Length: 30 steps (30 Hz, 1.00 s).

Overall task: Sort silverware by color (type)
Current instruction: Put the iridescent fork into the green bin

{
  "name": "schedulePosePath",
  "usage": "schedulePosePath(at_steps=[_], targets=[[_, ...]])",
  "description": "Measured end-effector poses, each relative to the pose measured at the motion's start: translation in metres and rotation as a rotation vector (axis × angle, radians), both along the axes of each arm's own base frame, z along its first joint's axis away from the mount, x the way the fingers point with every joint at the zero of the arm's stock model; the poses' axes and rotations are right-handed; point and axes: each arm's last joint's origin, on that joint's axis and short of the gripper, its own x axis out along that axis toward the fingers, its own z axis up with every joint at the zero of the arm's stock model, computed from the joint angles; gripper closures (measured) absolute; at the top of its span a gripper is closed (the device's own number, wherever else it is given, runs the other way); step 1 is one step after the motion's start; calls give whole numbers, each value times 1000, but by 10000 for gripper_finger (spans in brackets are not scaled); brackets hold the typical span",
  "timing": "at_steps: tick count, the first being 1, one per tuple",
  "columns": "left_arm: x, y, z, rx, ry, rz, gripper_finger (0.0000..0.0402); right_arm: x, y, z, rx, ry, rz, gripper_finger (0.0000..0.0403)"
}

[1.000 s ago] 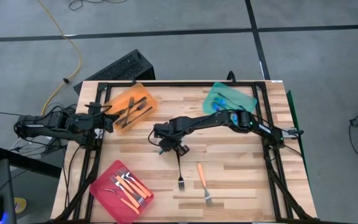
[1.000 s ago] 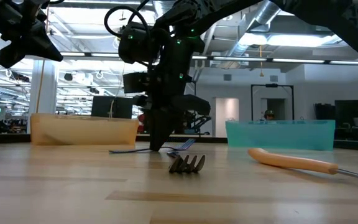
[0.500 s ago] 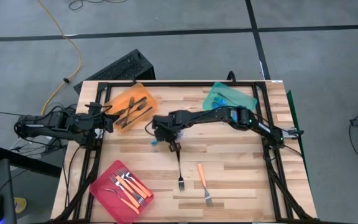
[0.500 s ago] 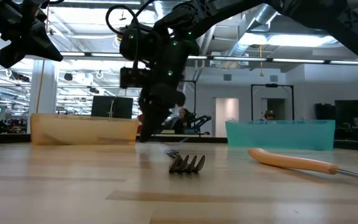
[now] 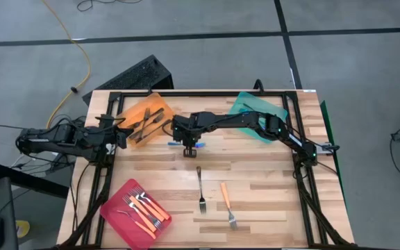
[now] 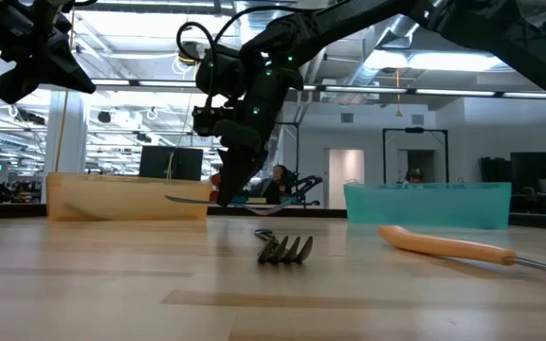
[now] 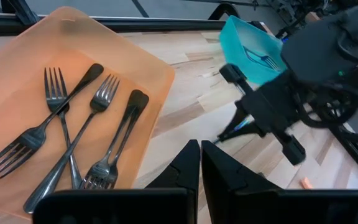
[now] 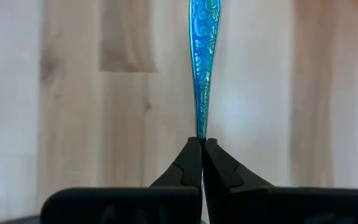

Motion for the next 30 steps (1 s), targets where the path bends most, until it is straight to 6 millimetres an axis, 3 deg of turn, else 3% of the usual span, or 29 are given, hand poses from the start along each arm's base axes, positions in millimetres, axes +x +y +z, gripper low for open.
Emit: schedulePosePath(at_steps=[30], targets=[[0,0,0,12,1,9,401,-35,-60,-5,79,224,-223,382]])
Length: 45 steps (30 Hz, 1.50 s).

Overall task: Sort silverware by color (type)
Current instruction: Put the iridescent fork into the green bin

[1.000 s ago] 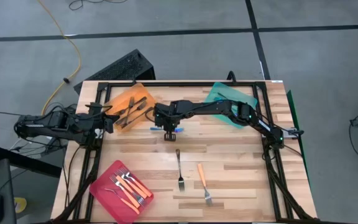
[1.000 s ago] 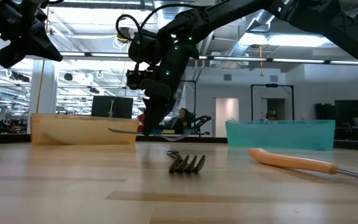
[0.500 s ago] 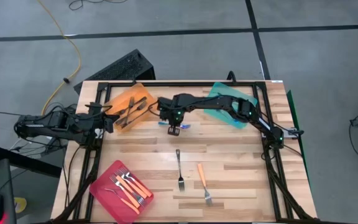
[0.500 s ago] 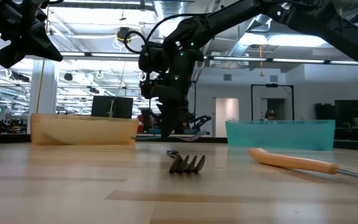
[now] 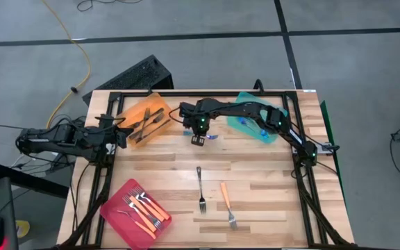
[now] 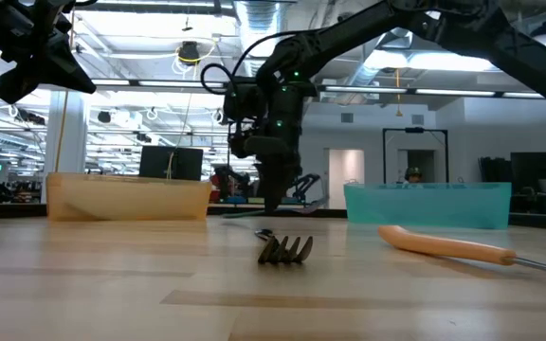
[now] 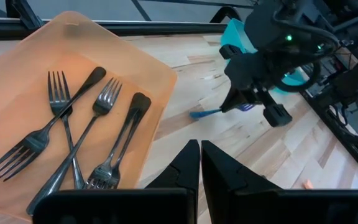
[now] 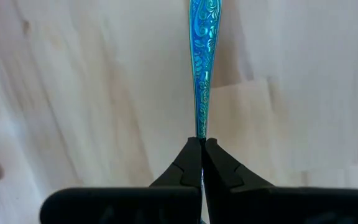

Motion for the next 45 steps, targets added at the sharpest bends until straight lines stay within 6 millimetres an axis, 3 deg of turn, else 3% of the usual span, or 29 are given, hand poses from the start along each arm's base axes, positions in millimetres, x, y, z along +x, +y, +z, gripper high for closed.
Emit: schedulePosePath(at_steps=[10,21,31,45], targets=[[0,0,0,-2,1,-4,401,-7,-39,17,-64,-30,-164,382],[0,0,0,-2,1,-4,401,-22,-101,68,-126,-180,-316,382],[0,0,0,-2,2,-4,401,-66,-155,97,-155,-184,-490,382],[-1,0,-2,-1,22,-1,401,-127,-182,149,-240,-185,-567,382]])
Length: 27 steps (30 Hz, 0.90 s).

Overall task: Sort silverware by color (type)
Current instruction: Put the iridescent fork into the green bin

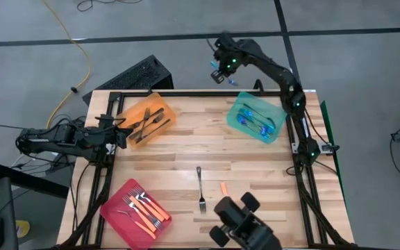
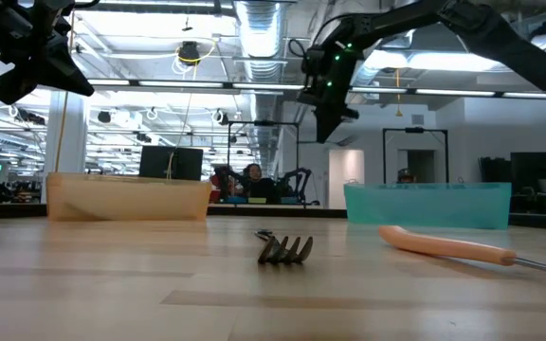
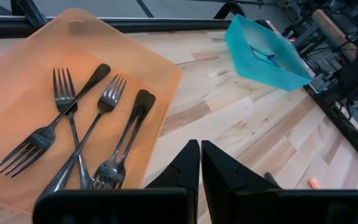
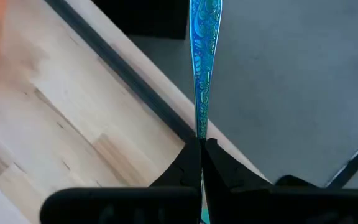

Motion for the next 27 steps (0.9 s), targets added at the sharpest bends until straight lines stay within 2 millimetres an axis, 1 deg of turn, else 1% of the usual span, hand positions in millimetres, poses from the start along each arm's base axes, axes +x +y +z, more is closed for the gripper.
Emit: schedulePosePath(at_steps=[7,12,15,18,24,27], targets=[[0,0,0,-1,-1,2,401,-29,3,30,-54,33,-18,382],[0,0,0,-3,-1,1,401,-45,7,43,-46,61,-11,382],[0,0,0,-4,-2,2,401,-53,10,46,-31,93,7,382],[0,0,0,-9,-5,5,401,-57,13,46,-8,122,21,382],[0,0,0,-10,-6,6,401,-57,17,44,28,146,42,382],[0,0,0,-10,-6,6,401,-56,23,46,44,153,91,382]])
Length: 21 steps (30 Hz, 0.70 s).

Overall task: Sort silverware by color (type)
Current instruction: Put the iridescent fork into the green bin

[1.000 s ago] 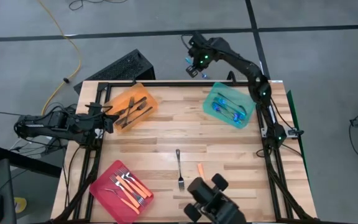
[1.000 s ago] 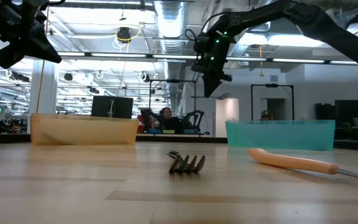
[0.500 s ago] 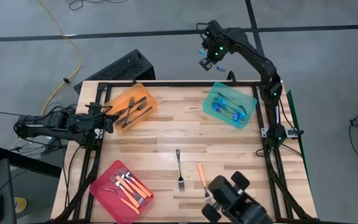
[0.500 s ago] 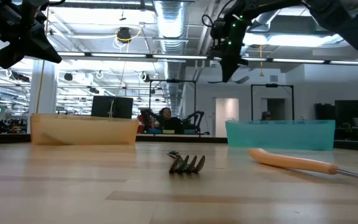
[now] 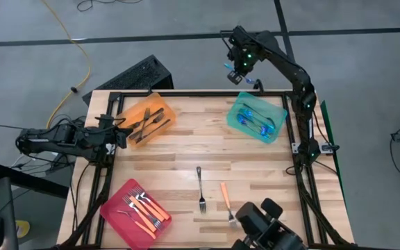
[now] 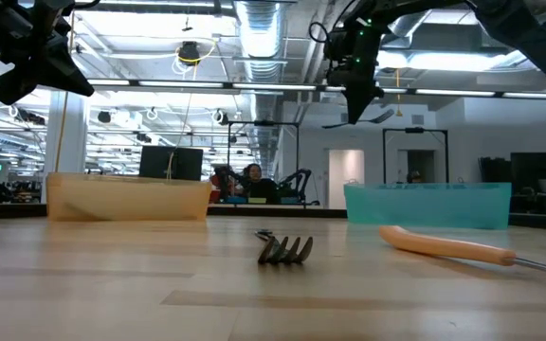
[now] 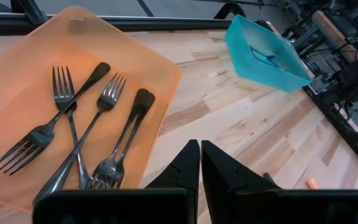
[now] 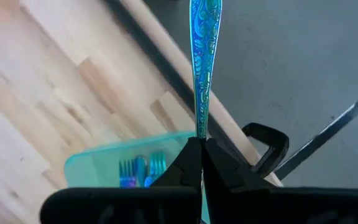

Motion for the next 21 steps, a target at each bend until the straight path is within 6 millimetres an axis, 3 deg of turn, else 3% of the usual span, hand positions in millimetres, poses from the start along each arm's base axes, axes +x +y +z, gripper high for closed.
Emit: schedulePosePath(at_steps=[6,11,16,21], targets=[[0,0,0,1,0,-1,401,-12,16,19,-49,-41,21,382],[0,0,0,5,1,3,401,-32,33,22,-107,-95,12,382],[0,0,0,6,1,3,401,-53,52,3,-128,-137,-26,382],[0,0,0,6,1,4,401,-69,70,-29,-123,-173,-41,382]])
